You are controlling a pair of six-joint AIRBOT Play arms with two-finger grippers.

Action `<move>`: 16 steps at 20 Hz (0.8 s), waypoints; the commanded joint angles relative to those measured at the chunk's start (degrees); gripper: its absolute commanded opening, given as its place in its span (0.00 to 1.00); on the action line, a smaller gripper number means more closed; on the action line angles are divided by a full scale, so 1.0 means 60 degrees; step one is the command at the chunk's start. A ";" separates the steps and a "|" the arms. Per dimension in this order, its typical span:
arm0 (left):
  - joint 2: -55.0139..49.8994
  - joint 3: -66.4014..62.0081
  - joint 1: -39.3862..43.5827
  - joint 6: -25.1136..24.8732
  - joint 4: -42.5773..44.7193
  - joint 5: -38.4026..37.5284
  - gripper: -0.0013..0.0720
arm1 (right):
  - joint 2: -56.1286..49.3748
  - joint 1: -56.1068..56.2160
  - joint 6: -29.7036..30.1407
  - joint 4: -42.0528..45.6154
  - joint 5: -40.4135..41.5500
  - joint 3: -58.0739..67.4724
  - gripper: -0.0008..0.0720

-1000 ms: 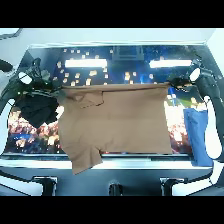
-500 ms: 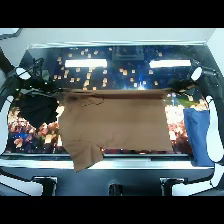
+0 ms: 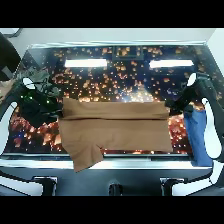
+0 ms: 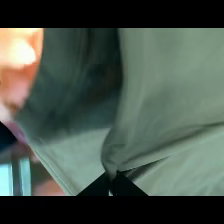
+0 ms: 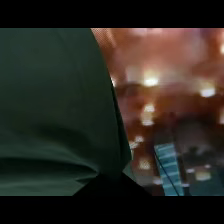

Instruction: Fold the shirts.

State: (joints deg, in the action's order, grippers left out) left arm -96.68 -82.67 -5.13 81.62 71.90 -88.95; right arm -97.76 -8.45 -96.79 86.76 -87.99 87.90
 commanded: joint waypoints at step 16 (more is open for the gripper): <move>0.1960 0.1920 -0.0958 -0.0040 -0.0412 -0.0856 0.55 | 0.1220 -0.1107 0.0521 -0.0648 -0.1297 -0.0852 0.55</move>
State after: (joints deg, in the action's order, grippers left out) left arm -90.17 -75.53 -9.32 81.47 69.69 -94.19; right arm -92.71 -12.16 -94.19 83.99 -91.48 83.59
